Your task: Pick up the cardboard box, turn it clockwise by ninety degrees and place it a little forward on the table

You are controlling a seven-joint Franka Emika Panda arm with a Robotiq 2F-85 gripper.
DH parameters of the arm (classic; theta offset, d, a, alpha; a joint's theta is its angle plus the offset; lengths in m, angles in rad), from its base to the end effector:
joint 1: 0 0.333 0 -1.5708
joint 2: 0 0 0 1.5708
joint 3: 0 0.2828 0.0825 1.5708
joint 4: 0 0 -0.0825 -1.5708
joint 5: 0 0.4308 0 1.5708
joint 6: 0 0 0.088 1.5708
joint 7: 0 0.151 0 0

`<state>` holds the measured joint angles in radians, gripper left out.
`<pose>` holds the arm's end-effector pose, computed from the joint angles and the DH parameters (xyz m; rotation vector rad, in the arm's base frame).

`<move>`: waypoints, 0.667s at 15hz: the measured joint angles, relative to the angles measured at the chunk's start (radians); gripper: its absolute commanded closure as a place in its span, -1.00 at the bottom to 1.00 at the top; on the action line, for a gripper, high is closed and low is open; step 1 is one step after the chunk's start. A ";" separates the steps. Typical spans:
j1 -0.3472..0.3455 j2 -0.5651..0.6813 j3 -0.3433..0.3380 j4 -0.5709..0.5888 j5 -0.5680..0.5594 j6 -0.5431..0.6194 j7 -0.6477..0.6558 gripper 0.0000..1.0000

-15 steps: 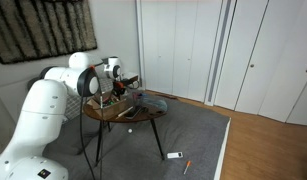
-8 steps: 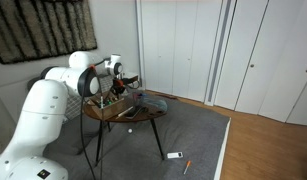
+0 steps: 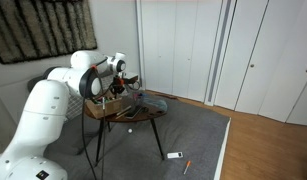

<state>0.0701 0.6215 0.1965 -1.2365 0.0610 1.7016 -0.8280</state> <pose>0.7102 0.1773 0.3171 -2.5315 -1.4740 0.1327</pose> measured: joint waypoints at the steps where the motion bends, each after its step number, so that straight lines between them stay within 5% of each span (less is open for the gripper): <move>1: -0.004 0.001 0.000 0.011 0.018 -0.021 -0.001 0.95; 10: -0.045 0.000 -0.009 0.095 0.160 -0.010 0.210 0.95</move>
<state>0.0251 0.6212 0.1877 -1.1414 0.2210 1.6915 -0.6181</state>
